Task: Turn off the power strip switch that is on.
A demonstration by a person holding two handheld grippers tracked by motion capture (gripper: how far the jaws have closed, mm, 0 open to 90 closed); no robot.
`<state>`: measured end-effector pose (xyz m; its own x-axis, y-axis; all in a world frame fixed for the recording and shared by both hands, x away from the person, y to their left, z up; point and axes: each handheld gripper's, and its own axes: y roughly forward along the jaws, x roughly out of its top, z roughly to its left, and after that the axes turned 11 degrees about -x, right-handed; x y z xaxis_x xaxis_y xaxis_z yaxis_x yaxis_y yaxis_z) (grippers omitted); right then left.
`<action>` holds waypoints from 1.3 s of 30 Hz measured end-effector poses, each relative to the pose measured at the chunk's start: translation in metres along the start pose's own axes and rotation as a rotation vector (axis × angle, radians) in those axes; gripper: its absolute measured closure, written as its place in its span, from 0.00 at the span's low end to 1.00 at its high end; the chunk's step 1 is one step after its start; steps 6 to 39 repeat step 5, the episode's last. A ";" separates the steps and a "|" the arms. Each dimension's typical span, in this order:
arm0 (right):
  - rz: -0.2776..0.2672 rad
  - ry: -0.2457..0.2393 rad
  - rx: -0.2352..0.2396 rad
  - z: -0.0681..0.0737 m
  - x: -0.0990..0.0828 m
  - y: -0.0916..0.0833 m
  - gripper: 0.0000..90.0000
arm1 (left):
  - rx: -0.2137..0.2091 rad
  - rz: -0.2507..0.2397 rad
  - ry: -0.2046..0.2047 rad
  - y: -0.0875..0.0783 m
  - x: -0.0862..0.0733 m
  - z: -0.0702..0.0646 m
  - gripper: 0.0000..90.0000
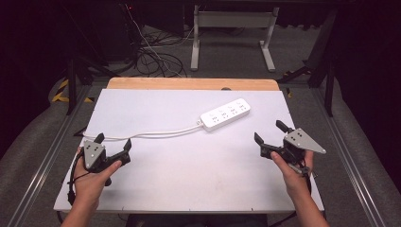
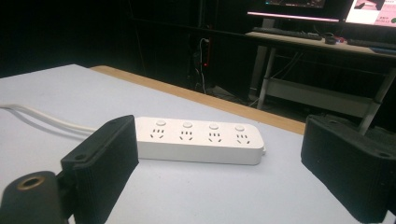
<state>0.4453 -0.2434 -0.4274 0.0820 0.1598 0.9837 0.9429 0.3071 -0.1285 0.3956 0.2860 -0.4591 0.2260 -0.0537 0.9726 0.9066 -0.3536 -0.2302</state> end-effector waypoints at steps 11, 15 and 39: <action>0.000 0.000 0.001 0.001 0.000 0.003 0.12 | 0.003 0.002 0.001 -0.002 -0.001 0.000 0.07; 0.000 0.000 0.001 0.001 0.000 0.003 0.12 | 0.003 0.002 0.001 -0.002 -0.001 0.000 0.07; 0.000 0.000 0.001 0.001 0.000 0.003 0.12 | 0.003 0.002 0.001 -0.002 -0.001 0.000 0.07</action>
